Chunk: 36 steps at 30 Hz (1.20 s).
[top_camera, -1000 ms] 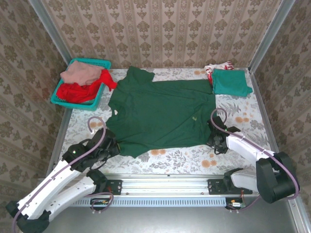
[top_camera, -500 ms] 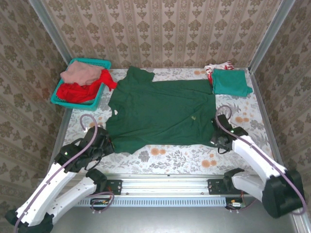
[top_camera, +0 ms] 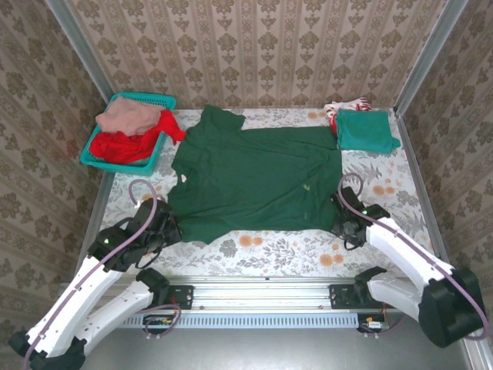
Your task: Fold and stack the t-shirts
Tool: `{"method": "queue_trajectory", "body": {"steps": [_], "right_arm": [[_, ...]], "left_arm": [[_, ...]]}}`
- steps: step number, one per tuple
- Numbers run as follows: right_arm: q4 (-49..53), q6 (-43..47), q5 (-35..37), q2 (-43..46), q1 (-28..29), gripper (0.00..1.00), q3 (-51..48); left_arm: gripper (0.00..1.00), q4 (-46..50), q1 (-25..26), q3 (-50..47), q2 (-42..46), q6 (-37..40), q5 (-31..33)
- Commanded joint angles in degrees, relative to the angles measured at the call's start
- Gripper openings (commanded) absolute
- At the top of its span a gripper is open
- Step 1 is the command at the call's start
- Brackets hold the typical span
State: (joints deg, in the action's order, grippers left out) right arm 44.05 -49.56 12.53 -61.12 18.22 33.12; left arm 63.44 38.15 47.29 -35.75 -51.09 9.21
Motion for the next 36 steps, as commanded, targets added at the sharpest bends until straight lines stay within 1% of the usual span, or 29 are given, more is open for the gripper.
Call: {"method": "queue_trajectory", "body": {"steps": [1,3,6,12,16,19,20,21,25,28,32,36], "right_arm": [[-4.9,-1.9,2.4,-5.1,-0.7,0.47,-0.1],[-8.3,-2.2,1.6,-7.6,-1.9,0.47,-0.8],[-12.9,-3.3,1.3,-8.9,-3.4,0.46,-2.6],[-13.0,-3.9,2.2,-8.8,-3.6,0.46,-3.0],[-11.9,-3.8,3.1,-10.9,-3.5,0.49,-1.6],[-12.6,-4.3,4.3,-11.2,-2.9,0.48,-1.5],[-12.8,-4.6,4.6,-11.1,-2.9,0.46,-1.6],[-13.0,-4.7,4.9,-11.0,-2.8,0.42,-1.8],[-13.0,-5.0,5.3,-10.1,-2.8,0.15,-2.5],[-12.9,-4.5,5.3,-8.7,-2.7,0.00,-2.4],[-5.2,-2.6,7.6,-3.0,-2.8,0.00,0.0],[3.7,-1.0,5.9,6.9,-2.8,0.00,3.5]], "left_arm": [[0.00,-0.6,-0.6,-0.4,-0.1,2.1,-0.1],[0.00,-0.7,-0.8,-0.6,-0.2,2.4,-0.1],[0.00,-0.8,-1.2,-0.6,-0.2,2.9,-0.3],[0.00,-1.1,-2.7,-0.7,-0.4,4.2,-1.1],[0.00,-1.8,-3.8,-1.0,-0.4,5.0,-2.2],[0.00,-2.2,-4.4,-1.2,-0.4,5.5,-2.8],[0.00,-2.3,-4.6,-1.3,-0.5,5.7,-3.0],[0.00,-2.4,-4.9,-1.2,-0.5,5.9,-3.2],[0.00,-2.5,-5.6,-1.1,-0.5,6.5,-3.9],[0.00,-1.8,-6.1,-0.5,-0.3,7.0,-3.8],[0.00,-0.1,-6.5,0.5,0.5,7.2,-3.2],[0.00,1.0,-6.6,1.2,0.9,7.5,-3.0]]}}
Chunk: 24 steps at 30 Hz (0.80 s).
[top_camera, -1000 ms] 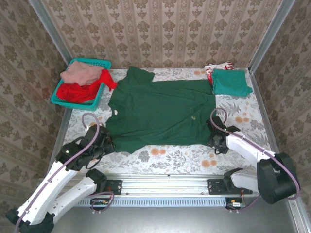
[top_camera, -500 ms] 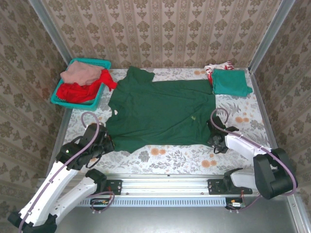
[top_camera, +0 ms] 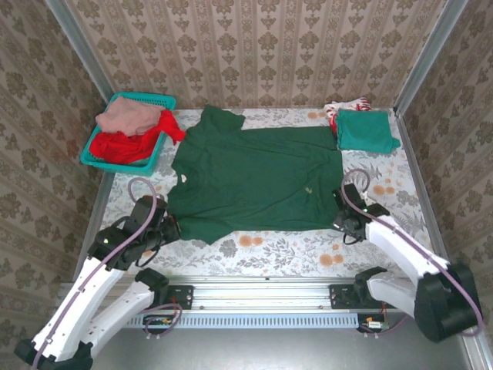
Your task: Fold and stack the t-shirts
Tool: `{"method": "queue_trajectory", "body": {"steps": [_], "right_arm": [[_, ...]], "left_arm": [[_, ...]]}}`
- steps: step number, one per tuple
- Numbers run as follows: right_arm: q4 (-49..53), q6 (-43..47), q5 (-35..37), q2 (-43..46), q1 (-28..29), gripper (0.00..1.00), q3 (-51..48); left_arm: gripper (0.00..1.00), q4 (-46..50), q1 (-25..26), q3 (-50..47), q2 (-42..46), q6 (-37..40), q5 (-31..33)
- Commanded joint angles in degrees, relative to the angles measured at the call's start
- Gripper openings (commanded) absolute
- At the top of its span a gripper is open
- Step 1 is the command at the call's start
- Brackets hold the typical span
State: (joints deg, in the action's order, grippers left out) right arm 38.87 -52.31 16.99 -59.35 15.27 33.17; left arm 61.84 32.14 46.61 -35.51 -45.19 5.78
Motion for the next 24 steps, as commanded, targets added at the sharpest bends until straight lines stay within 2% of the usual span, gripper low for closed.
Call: {"method": "queue_trajectory", "body": {"steps": [1,4,8,11,12,16,24], "right_arm": [[10.6,2.0,1.0,7.0,0.1,0.00,4.2],[13.2,3.7,0.6,8.4,-0.2,0.00,6.8],[13.3,8.2,1.1,3.2,-3.3,0.00,12.5],[13.1,11.9,1.9,-2.7,-7.4,0.00,17.6],[12.2,12.9,2.0,-4.7,-8.5,0.00,19.1],[9.5,16.2,1.1,-13.7,-11.3,0.00,25.7],[7.1,19.9,-1.3,-34.3,-13.5,0.00,41.7]], "left_arm": [[0.00,2.5,-0.6,2.1,0.4,1.7,0.7],[0.00,0.5,-0.8,3.0,-1.9,2.9,1.1],[0.00,-4.0,-2.3,6.3,-9.6,6.3,1.4],[0.00,-7.0,-5.7,9.5,-15.5,9.4,1.6],[0.00,-8.4,-8.2,10.2,-17.1,10.6,1.1],[0.00,-13.8,-14.1,14.6,-26.8,14.2,-2.7],[0.00,-17.6,-17.3,32.0,-51.1,21.4,-6.1]]}}
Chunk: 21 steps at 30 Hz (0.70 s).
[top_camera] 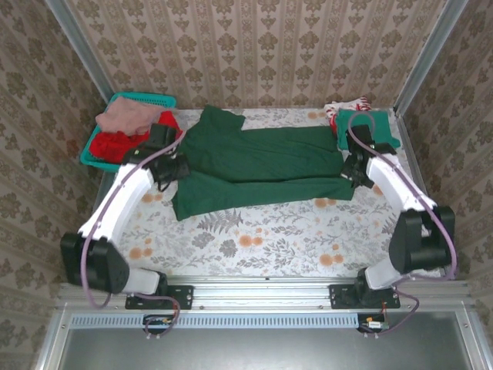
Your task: Fold and stack the t-shirts
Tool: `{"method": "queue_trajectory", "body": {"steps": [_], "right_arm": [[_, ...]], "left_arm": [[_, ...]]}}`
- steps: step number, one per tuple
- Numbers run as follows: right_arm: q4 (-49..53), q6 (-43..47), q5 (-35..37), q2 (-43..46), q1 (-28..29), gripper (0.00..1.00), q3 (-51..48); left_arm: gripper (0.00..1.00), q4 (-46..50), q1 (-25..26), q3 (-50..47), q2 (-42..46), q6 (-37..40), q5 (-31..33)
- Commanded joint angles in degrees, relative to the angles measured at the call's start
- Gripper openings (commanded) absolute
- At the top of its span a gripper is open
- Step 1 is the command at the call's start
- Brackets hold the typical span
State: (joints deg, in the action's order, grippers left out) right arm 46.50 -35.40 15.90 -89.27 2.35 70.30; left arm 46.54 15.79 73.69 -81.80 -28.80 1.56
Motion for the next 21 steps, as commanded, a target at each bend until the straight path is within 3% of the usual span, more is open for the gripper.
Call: {"method": "queue_trajectory", "body": {"steps": [1,5,13,21], "right_arm": [[-0.3,3.5,-0.7,-7.1,-0.6,0.00,7.0],[0.1,4.9,-3.4,-16.0,-0.7,0.00,14.6],[2.4,6.9,-3.8,-27.6,-0.7,0.02,24.6],[3.0,7.3,-3.9,-28.9,-0.9,0.00,25.4]], "left_arm": [[0.00,-1.4,-1.3,7.7,-8.1,5.7,-2.4],[0.00,2.5,-2.4,17.1,-19.0,7.9,-2.3],[0.00,5.7,-3.4,27.8,-32.0,9.5,-3.0],[0.00,8.1,-4.4,29.9,-35.3,10.0,-2.4]]}}
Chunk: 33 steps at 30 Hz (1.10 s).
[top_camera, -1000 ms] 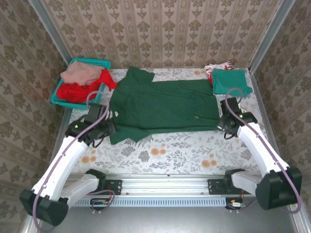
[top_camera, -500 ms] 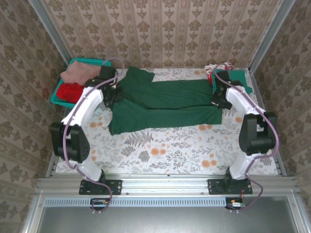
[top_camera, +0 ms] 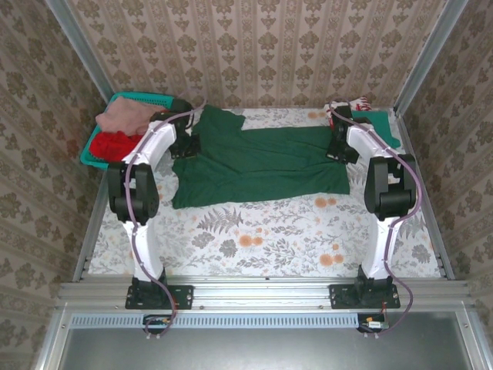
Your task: Fold and stack the t-shirts
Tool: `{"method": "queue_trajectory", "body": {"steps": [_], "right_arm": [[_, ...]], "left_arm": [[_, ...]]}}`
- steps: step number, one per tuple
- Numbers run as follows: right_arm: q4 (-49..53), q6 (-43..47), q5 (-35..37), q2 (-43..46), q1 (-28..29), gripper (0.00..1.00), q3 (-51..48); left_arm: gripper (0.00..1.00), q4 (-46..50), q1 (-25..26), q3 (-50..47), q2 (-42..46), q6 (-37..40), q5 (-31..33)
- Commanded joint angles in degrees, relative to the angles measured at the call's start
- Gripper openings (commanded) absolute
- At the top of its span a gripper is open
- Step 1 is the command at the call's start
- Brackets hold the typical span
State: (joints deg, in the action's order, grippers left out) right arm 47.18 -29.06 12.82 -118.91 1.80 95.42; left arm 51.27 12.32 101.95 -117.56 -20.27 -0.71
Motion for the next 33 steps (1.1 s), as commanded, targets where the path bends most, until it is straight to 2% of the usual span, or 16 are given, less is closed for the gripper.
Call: {"method": "queue_trajectory", "body": {"steps": [1,3,9,15,19,21,23,33], "right_arm": [[2.1,1.0,-1.6,2.3,-0.4,0.00,-1.0],[1.7,1.0,-2.7,6.4,-0.3,0.00,-4.0],[-0.7,0.0,-3.4,24.8,0.6,0.00,-19.5],[1.0,-1.8,-4.0,43.6,3.1,0.00,-34.1],[3.6,-4.4,-4.3,54.4,3.9,0.00,-39.3],[2.2,-5.3,-4.1,56.4,4.0,0.00,-40.9],[1.2,-5.2,-4.4,54.4,4.0,0.00,-40.2],[-2.1,-1.5,-0.8,29.3,2.6,0.00,-26.7]], "left_arm": [[0.00,3.6,-0.9,0.7,1.9,1.5,-0.3],[0.00,3.4,-0.6,-2.1,6.3,1.3,-0.4],[0.00,3.2,1.7,-16.7,28.6,-1.4,0.8],[0.00,7.1,3.1,-30.9,50.0,-5.9,3.0],[0.00,10.6,3.4,-36.1,59.3,-7.9,5.2],[0.00,9.6,3.4,-37.6,59.6,-7.7,4.5],[0.00,7.7,3.4,-37.4,56.4,-7.1,3.3],[0.00,2.4,1.2,-25.3,33.2,1.3,0.7]]}}
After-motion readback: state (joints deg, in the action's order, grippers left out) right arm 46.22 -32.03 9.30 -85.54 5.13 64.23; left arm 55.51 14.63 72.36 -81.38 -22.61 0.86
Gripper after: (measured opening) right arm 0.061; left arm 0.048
